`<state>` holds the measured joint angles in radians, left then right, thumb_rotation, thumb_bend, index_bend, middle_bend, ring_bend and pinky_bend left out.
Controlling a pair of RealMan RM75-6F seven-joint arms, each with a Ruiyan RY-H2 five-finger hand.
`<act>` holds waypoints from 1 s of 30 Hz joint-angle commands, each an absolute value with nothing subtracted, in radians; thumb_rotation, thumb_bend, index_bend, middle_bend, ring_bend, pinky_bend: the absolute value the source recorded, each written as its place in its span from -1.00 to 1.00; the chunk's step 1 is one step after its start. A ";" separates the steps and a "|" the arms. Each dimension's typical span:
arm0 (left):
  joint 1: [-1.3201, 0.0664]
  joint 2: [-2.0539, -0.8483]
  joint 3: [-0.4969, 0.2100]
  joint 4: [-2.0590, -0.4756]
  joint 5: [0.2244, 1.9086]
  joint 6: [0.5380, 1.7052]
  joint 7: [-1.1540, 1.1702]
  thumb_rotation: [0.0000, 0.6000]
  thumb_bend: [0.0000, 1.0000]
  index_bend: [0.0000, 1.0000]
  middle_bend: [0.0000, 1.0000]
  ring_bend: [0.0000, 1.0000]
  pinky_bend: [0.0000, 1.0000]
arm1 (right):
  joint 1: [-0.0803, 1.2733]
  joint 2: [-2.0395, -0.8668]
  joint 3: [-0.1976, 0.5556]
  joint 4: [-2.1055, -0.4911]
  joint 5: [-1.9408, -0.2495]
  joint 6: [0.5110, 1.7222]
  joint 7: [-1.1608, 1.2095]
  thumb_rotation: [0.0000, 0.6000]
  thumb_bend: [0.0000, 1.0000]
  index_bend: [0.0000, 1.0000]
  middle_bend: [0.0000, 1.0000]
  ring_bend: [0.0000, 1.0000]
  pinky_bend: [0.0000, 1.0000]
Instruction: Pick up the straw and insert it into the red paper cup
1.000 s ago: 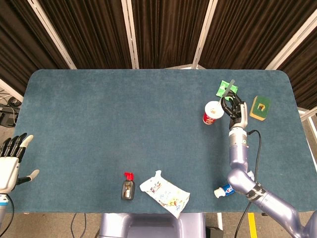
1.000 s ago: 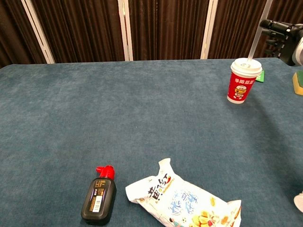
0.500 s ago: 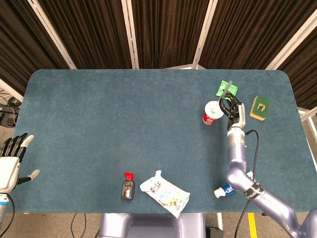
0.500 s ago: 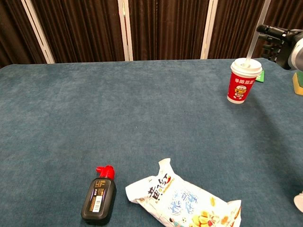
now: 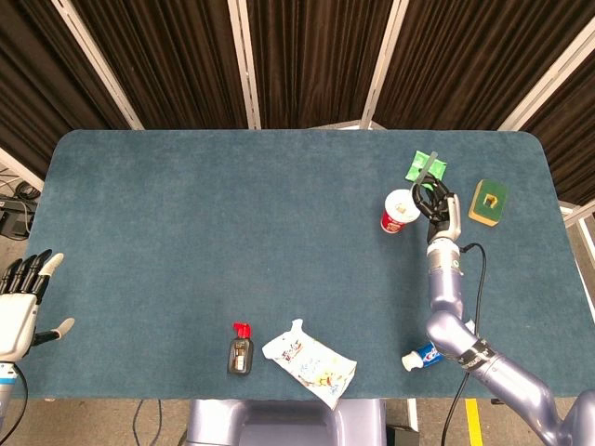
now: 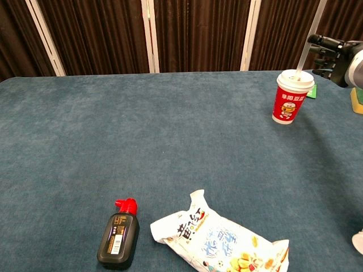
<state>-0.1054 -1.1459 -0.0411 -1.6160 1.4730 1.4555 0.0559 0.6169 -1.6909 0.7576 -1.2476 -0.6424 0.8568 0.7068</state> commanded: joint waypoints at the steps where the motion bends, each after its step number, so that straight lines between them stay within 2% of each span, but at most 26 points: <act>1: -0.106 -1.146 -0.041 -1.616 1.473 1.455 0.056 1.00 -0.65 -0.95 -1.00 -1.00 -1.00 | 0.614 -1.690 0.755 -1.246 -0.642 0.854 0.707 1.00 -0.09 0.25 -0.59 -1.00 -1.00; 10: -0.107 -1.142 -0.042 -1.622 1.464 1.446 0.054 1.00 -0.65 -0.95 -1.00 -1.00 -1.00 | 0.596 -1.682 0.741 -1.255 -0.659 0.811 0.727 1.00 -0.09 0.23 -0.59 -1.00 -1.00; 23: -0.107 -1.147 -0.042 -1.621 1.463 1.450 0.066 1.00 -0.65 -0.95 -1.00 -1.00 -1.00 | 0.561 -1.664 0.724 -1.293 -0.709 0.801 0.758 1.00 -0.09 -0.22 -0.72 -1.00 -1.00; 30: -0.107 -1.148 -0.044 -1.621 1.462 1.451 0.070 1.00 -0.65 -0.95 -1.00 -1.00 -1.00 | 0.547 -1.649 0.717 -1.314 -0.725 0.784 0.773 1.00 -0.09 -0.25 -0.74 -1.00 -1.00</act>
<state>-0.1069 -1.1482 -0.0437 -1.6208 1.4622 1.4511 0.0700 0.5482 -1.6508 0.7177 -1.3118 -0.7236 0.7853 0.7719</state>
